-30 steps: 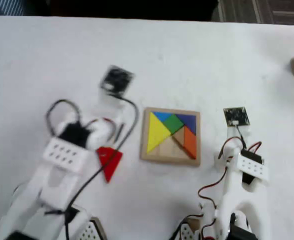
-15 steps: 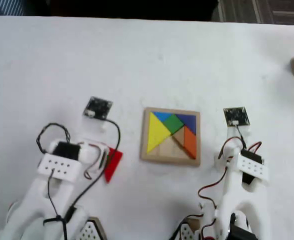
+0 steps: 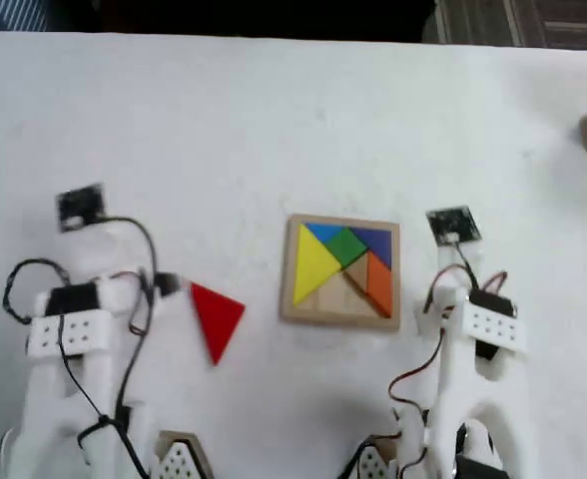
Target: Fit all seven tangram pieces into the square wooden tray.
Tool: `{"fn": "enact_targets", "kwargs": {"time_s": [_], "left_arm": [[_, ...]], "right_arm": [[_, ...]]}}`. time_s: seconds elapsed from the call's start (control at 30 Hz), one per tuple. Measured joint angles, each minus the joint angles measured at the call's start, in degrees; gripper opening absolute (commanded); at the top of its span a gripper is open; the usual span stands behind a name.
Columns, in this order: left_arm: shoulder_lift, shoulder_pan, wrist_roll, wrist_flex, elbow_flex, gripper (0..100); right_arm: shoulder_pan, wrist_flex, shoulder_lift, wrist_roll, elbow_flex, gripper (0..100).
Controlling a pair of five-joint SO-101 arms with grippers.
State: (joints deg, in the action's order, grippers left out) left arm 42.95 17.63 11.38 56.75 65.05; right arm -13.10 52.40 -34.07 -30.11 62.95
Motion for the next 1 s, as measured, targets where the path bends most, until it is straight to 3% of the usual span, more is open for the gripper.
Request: {"fn": "enact_targets", "kwargs": {"time_s": [0.03, 0.13, 0.23, 0.47, 0.57, 0.8, 1.0], "left_arm": [[0.0, 1.23, 0.09, -0.62, 0.0, 1], [0.0, 3.16, 0.09, -2.55, 0.0, 6], [0.0, 5.45, 0.7, -4.4, 0.0, 2], [0.0, 10.02, 5.36, -7.91, 0.0, 2], [0.0, 8.62, 5.36, -7.91, 0.0, 2], [0.0, -9.58, -0.35, -7.91, 2.9, 4], [0.0, -15.38, -0.26, -4.84, 2.9, 29]], "right_arm": [[1.67, 3.16, -1.41, 1.41, -2.02, 1.8], [7.74, 11.16, -6.42, 6.51, -7.03, 1.8], [16.44, 15.56, -11.6, 10.2, -8.7, 2.1], [40.35, 12.22, -14.86, 12.92, -6.07, 1.9], [46.24, 8.0, -14.86, 13.1, -2.2, 1.8], [39.74, 5.54, -14.86, 13.1, 0.88, 1.8], [33.93, 3.08, -14.86, 13.1, 2.29, 2.0]]}}
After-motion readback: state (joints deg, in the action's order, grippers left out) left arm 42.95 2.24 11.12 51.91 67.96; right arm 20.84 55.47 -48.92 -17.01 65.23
